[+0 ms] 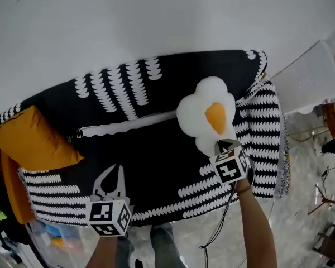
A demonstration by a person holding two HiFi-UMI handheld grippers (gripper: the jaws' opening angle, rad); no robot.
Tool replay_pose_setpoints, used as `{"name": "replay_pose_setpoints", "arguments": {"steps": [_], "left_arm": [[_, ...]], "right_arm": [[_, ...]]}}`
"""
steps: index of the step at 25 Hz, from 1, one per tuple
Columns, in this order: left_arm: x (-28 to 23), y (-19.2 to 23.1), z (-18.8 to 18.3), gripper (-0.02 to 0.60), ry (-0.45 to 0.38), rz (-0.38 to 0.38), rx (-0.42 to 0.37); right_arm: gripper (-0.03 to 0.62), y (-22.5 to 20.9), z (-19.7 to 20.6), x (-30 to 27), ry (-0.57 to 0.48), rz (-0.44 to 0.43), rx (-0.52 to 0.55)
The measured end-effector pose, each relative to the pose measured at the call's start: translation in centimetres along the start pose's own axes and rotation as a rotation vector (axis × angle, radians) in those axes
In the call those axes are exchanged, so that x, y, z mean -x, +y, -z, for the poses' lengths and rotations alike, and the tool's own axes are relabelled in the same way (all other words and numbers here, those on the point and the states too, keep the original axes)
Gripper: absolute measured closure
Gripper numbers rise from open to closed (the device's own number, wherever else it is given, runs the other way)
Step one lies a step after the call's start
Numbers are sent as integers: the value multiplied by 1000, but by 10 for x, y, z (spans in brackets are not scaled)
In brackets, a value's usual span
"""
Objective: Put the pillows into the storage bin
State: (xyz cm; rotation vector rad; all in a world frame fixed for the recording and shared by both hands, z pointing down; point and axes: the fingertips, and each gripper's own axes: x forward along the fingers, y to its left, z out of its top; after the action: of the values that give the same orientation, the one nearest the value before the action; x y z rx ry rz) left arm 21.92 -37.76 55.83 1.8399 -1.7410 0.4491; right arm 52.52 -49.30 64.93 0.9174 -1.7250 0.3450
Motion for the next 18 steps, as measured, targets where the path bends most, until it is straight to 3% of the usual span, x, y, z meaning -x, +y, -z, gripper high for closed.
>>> {"name": "replay_pose_setpoints", "arguments": {"steps": [4,8,10,13,18], "left_arm": [[24,5,-4,575,0,-10,1],[47,13,-13,575,-28,-24,11],[61,20,-17,575,-41,-35,15],[82,33,-22,575,-53,-48,7],[126,66,-28,575,-81,-102,29]], "right_arm": [[588,23,-22,25,-6,-64,26],[588,46,-59,57,-103,-237,-218],[588,58,-79,71,-140,-282,-277],[588,79,-99,85,-145,-279,-230],[588,149,-135,116,-171,-361,-166]]}}
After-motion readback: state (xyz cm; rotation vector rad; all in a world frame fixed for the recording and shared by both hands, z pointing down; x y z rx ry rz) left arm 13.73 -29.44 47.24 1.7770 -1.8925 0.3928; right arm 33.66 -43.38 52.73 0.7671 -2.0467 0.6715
